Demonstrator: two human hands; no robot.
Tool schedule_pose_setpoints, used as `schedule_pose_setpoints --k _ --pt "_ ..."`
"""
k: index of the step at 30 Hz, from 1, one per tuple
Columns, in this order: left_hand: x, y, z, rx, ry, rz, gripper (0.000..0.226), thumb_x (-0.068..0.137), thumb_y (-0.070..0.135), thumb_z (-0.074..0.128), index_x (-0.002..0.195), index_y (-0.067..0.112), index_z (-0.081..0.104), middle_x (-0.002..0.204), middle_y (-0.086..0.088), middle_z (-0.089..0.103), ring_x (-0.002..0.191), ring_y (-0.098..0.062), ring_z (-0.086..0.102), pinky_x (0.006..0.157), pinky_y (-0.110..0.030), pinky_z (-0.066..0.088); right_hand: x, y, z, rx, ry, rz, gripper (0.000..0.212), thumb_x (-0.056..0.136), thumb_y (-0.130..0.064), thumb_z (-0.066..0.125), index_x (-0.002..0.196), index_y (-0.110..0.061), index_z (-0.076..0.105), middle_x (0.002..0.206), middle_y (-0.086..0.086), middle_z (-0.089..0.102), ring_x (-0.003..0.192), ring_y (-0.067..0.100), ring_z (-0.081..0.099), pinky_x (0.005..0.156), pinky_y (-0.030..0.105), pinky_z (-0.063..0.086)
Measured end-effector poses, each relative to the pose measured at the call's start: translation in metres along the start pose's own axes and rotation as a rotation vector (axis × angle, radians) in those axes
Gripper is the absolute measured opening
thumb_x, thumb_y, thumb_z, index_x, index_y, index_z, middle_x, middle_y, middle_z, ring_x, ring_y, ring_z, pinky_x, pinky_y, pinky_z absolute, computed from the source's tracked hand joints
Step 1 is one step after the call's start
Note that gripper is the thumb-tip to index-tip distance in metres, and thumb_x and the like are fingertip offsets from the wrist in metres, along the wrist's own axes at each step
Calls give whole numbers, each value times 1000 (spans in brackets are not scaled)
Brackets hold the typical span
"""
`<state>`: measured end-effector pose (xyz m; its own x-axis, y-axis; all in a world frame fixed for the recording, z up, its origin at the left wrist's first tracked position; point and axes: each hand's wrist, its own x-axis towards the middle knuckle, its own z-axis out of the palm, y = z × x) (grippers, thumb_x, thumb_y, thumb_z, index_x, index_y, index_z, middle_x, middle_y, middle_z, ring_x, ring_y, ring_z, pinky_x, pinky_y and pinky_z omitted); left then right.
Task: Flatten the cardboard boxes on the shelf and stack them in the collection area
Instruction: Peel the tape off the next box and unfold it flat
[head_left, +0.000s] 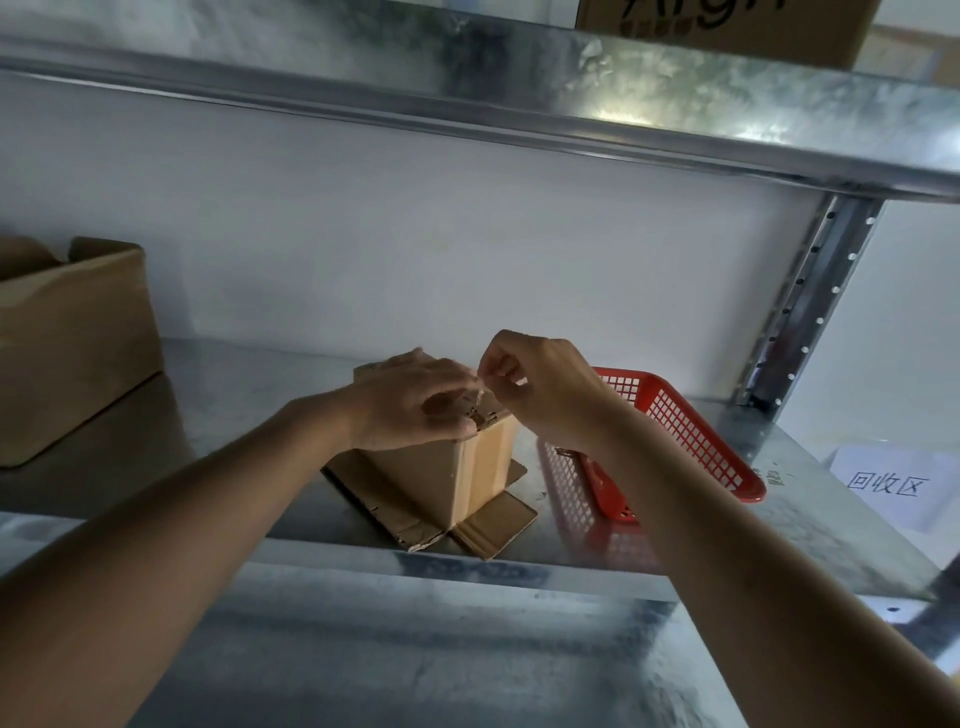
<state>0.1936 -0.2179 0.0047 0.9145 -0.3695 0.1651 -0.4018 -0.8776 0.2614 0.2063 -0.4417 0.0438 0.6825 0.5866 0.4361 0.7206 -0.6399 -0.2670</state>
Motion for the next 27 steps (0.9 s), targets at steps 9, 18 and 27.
schedule_pose_setpoints --k 9,18,27 --pt "-1 -11 -10 -5 79 -88 116 59 108 34 148 34 40 158 18 10 151 -12 5 117 -52 32 8 -4 18 116 11 233 14 97 -13 61 97 -27 66 91 -11 68 78 2 63 51 8 39" --pt "-8 -10 -19 -107 -64 -311 79 50 106 46 94 40 47 127 10 33 100 -5 48 71 -27 40 22 -26 26 555 -63 462 7 92 -4 63 93 -7 70 93 15 72 64 28 77 66 50 65" --pt "-29 -31 -33 -133 -111 -241 123 63 96 51 163 29 26 171 21 -2 156 -15 16 116 -32 28 27 -35 34 903 94 687 10 96 0 60 94 8 66 94 21 74 72 27 78 67 45 66"
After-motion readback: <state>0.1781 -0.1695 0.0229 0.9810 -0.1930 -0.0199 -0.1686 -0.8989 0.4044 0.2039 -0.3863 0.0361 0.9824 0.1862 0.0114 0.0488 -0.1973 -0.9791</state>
